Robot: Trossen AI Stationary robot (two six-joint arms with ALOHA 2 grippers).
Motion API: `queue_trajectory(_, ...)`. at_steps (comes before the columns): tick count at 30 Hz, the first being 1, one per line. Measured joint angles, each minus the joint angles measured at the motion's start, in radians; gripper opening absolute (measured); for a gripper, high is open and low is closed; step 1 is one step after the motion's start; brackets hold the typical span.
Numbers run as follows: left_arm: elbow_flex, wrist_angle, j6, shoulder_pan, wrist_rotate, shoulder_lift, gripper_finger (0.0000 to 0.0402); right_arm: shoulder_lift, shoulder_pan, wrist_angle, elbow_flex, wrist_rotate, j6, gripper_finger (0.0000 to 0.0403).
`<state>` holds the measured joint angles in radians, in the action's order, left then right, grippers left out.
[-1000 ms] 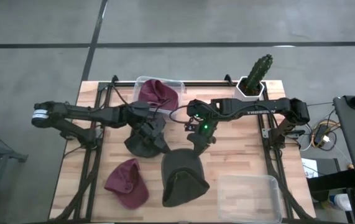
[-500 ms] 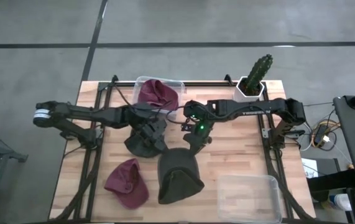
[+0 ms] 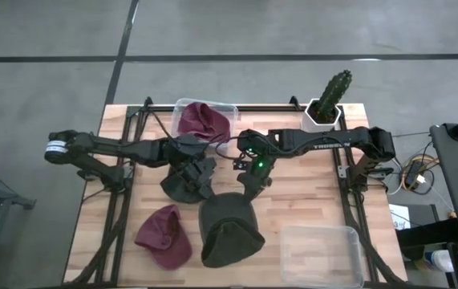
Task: Pick and place caps into container
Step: Put the bottom black cap into the bottom transparent container
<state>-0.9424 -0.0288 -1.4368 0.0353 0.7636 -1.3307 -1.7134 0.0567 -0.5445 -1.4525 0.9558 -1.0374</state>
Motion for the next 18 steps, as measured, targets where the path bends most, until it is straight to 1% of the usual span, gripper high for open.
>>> queue_trajectory(3,0.0,0.003,0.01,0.0,-0.012,0.01,0.0007,0.011,0.002,0.0,0.001,0.008,0.01,0.0025)
queue_trajectory(6,0.0,0.002,0.014,0.001,-0.036,0.04,0.0006,0.045,0.004,0.011,0.0,0.017,0.027,0.0051)
queue_trajectory(13,0.0,0.022,0.01,0.002,-0.099,0.133,0.0006,0.176,0.013,-0.003,0.0,0.041,0.02,0.0109)
queue_trajectory(18,0.0,0.021,-0.023,-0.023,-0.264,0.203,0.0005,0.287,0.043,-0.022,0.0,0.029,0.003,0.0129)
